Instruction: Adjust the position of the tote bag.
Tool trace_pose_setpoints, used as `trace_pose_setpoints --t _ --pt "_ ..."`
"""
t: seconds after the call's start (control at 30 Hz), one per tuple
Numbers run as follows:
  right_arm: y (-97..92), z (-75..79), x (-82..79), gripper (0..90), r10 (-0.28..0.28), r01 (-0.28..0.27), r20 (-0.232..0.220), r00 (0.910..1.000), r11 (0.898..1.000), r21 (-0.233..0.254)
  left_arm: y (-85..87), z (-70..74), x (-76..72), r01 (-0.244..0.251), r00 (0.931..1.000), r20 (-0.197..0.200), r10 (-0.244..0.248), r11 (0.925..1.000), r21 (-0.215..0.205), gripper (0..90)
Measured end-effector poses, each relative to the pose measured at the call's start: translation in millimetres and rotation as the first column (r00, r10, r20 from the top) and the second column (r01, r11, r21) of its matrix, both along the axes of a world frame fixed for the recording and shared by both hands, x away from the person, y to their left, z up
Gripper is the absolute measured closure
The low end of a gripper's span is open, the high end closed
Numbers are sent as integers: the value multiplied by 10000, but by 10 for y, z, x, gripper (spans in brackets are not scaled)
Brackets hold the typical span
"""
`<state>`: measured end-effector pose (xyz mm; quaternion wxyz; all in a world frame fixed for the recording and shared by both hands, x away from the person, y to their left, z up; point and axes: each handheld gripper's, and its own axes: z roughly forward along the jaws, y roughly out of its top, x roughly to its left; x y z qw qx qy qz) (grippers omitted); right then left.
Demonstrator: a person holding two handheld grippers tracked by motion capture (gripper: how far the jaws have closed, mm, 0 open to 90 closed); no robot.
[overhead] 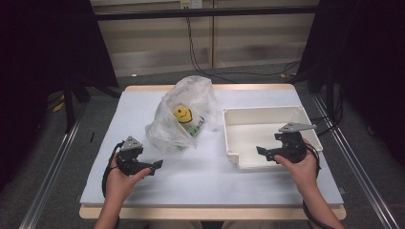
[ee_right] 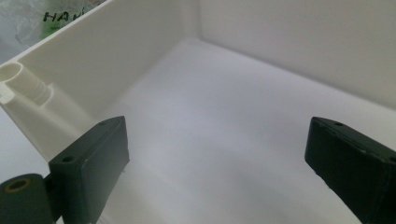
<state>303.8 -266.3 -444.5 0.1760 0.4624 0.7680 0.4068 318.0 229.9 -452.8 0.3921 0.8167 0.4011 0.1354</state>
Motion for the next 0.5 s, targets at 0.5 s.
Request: trace_pose_setpoints --t 0.5 --pt "-33 -8 -131 97 -58 58 56 10000 9999 -100 -73 25 85 -13 9999 108 16 9995 -321 107"
